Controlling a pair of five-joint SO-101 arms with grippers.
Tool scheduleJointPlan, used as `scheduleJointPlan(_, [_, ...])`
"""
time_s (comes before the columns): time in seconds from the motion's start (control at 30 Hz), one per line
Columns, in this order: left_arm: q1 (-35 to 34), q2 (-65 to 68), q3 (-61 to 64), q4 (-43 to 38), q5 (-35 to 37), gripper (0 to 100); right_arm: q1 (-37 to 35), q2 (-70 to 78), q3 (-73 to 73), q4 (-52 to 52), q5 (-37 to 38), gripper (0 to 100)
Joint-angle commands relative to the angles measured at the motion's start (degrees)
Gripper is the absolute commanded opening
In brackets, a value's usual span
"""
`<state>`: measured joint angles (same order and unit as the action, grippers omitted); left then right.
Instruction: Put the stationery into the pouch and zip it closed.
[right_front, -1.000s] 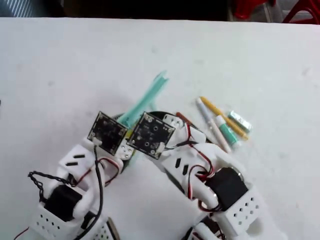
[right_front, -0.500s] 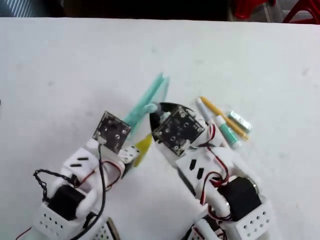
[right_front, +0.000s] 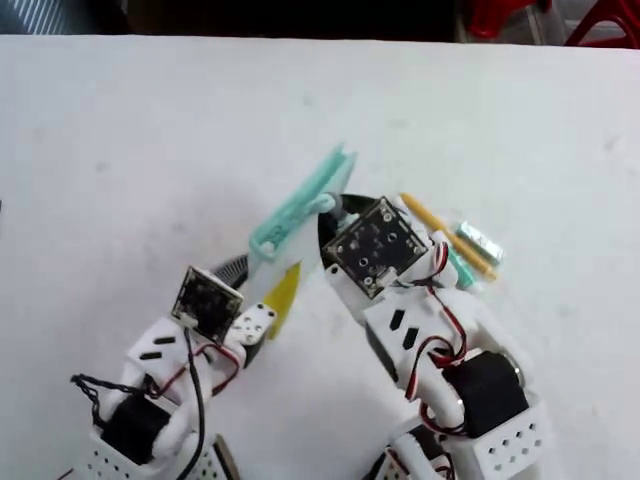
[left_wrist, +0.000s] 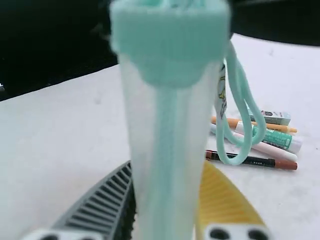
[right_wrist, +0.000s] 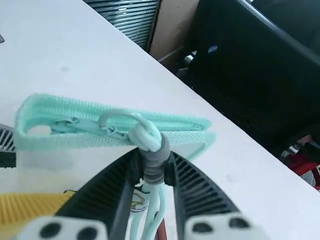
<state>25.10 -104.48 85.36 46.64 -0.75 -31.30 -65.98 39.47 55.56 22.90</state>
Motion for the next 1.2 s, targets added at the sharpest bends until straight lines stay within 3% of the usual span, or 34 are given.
scheduleJointPlan(0.0, [0.92,0.75,0.0,-3.25,1.85,16,-1.63,-0.66,-0.7,-0.66,-1.85,1.7])
scheduleJointPlan(0.3, [1.45,0.75,0.0,-5.63,1.85,15,-4.88,0.4,-0.7,-0.66,-1.85,1.7])
scheduleJointPlan(0.47, [1.27,0.75,0.09,-5.63,0.97,2,-4.44,3.91,-1.14,-0.92,-1.85,1.7])
scheduleJointPlan(0.7, [1.54,0.75,0.35,-2.64,-2.02,2,3.38,4.62,-6.51,-2.33,-1.67,1.7])
scheduleJointPlan(0.9, [1.54,0.75,0.35,-2.29,-2.11,2,5.49,4.62,-6.68,-2.33,2.73,1.7])
scheduleJointPlan(1.17, [1.45,0.75,0.09,-0.35,-2.2,2,10.07,4.79,-5.54,-5.58,3.08,1.7])
